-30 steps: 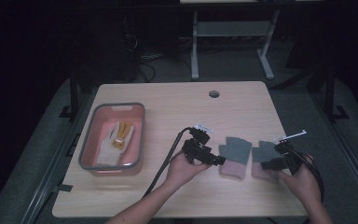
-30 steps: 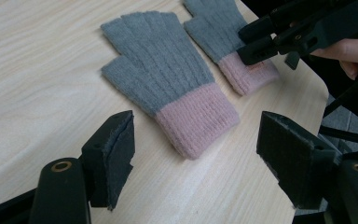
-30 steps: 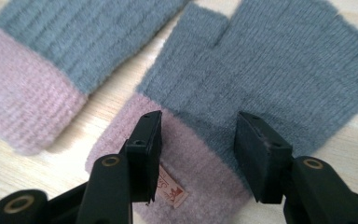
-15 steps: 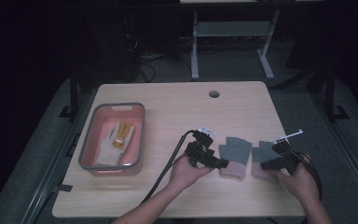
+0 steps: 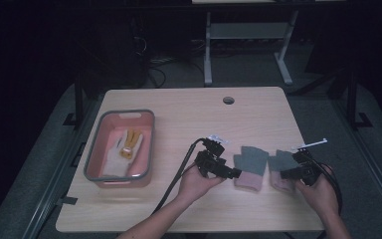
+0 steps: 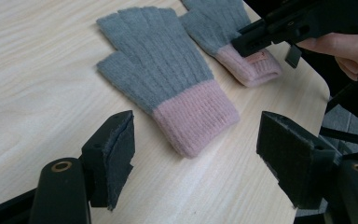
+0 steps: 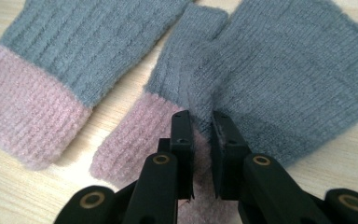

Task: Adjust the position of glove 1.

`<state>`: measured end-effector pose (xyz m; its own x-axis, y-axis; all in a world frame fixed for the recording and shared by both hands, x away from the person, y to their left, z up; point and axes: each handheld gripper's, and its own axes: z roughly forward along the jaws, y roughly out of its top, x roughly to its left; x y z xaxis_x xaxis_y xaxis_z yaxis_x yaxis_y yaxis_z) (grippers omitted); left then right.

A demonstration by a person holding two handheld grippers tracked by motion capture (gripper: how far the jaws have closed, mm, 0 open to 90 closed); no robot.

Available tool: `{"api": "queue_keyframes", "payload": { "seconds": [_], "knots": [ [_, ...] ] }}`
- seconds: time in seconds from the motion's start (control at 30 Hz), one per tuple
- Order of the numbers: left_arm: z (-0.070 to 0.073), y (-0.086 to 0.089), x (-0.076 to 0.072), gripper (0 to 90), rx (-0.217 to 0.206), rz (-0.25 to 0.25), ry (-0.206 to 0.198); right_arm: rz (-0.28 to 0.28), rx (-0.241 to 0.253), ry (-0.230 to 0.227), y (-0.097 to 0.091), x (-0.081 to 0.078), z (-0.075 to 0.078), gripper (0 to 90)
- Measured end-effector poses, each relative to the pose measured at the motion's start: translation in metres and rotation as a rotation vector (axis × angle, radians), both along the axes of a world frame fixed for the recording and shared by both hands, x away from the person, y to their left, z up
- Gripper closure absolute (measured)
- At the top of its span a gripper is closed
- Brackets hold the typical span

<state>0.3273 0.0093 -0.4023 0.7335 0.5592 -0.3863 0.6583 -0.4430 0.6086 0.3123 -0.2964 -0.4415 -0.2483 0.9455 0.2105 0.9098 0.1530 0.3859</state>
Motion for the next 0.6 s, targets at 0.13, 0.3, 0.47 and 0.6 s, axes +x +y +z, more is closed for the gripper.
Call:
{"api": "queue_keyframes", "payload": {
  "seconds": [0.13, 0.3, 0.47, 0.6],
  "knots": [
    [0.000, 0.001, 0.000, 27.9, 0.004, 0.000, -0.001, -0.011, 0.010, -0.002, -0.001, -0.001, 0.001, 81.5],
    [0.001, 0.001, 0.000, 27.9, 0.008, 0.000, -0.001, -0.016, 0.016, -0.005, -0.002, -0.003, 0.004, 81.6],
    [0.002, 0.004, 0.001, 27.9, 0.008, 0.013, -0.008, -0.015, 0.029, -0.033, 0.000, -0.007, 0.015, 81.5],
    [0.003, 0.006, 0.003, 27.9, 0.011, 0.017, -0.009, -0.003, 0.051, -0.060, 0.007, -0.008, 0.028, 81.4]
  ]
}}
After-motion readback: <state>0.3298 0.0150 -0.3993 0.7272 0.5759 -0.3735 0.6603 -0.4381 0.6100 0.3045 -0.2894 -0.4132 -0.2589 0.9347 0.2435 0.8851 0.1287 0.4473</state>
